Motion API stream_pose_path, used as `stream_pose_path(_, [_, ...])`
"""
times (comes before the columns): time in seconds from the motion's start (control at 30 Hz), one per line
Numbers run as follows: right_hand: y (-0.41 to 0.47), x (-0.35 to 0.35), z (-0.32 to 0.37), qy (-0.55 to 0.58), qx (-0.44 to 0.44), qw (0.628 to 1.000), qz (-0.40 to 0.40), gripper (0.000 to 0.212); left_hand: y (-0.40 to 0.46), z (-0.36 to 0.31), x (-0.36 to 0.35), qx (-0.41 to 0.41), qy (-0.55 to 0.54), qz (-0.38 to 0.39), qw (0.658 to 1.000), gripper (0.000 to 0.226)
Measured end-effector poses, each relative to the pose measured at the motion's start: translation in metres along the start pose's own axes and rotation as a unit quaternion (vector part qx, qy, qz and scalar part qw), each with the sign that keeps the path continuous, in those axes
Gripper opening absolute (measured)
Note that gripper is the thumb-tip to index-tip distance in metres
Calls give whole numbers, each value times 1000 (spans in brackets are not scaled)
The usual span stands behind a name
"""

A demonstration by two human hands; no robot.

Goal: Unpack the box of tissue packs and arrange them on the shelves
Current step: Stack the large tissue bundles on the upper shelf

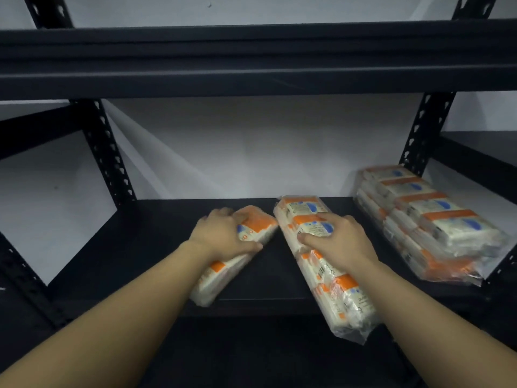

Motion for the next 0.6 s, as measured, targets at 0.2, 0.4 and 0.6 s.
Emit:
stream_pose_path(0.2, [9,-10,0,-27,0,999,42,78,39,-1,-3,-1,48,-21,999,60])
stream_pose_path(0.4, [18,-22,10,-80,23,993,88,78,38,10,-7,-92,-72,-95,989,59])
stream_pose_path(0.6, [22,-33,9,-90,65,984,140,82,52,48,-12,-163,-107,-68,978,63])
Point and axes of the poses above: each hand's wrist, its own y-axis towards the middle knuckle, its own x-axis out of the back of the hand, z = x × y, the point moved 10 cm from there along y, towards the middle knuckle, and after that the axes turned 3 degrees about x, right-handed, at the moved point
